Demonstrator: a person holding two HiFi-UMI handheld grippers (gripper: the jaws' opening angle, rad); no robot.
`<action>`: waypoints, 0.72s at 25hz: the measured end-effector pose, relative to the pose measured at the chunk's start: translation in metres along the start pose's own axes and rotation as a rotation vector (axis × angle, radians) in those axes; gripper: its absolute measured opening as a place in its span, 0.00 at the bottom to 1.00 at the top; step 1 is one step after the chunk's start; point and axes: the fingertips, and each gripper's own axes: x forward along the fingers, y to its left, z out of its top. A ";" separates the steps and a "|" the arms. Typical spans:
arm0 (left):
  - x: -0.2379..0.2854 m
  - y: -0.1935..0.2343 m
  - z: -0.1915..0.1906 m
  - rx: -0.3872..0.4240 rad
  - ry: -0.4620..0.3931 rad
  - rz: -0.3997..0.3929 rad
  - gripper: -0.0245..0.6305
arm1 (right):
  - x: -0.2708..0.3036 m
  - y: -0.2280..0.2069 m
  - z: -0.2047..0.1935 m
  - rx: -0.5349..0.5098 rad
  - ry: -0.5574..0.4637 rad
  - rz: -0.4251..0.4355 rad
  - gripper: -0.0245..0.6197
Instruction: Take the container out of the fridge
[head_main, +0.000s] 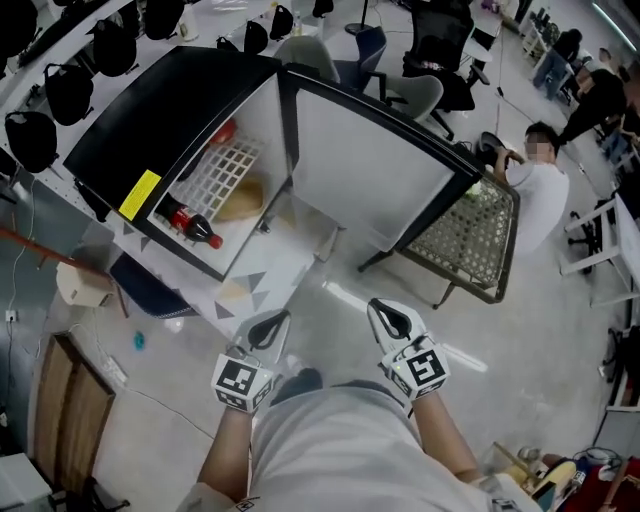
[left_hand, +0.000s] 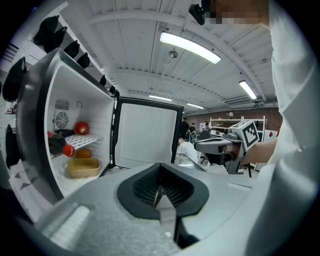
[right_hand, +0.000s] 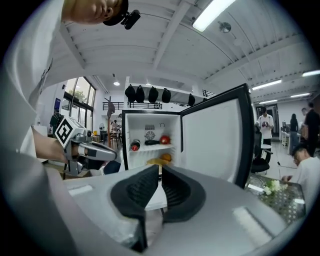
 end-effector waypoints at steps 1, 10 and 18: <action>-0.003 0.011 -0.001 -0.005 0.002 0.001 0.05 | 0.013 0.004 0.002 -0.003 0.002 0.006 0.07; -0.038 0.084 -0.016 -0.030 0.017 0.037 0.05 | 0.099 0.041 0.012 -0.079 0.035 0.068 0.07; -0.056 0.106 -0.017 -0.069 0.007 0.119 0.05 | 0.139 0.053 0.019 -0.115 0.064 0.146 0.07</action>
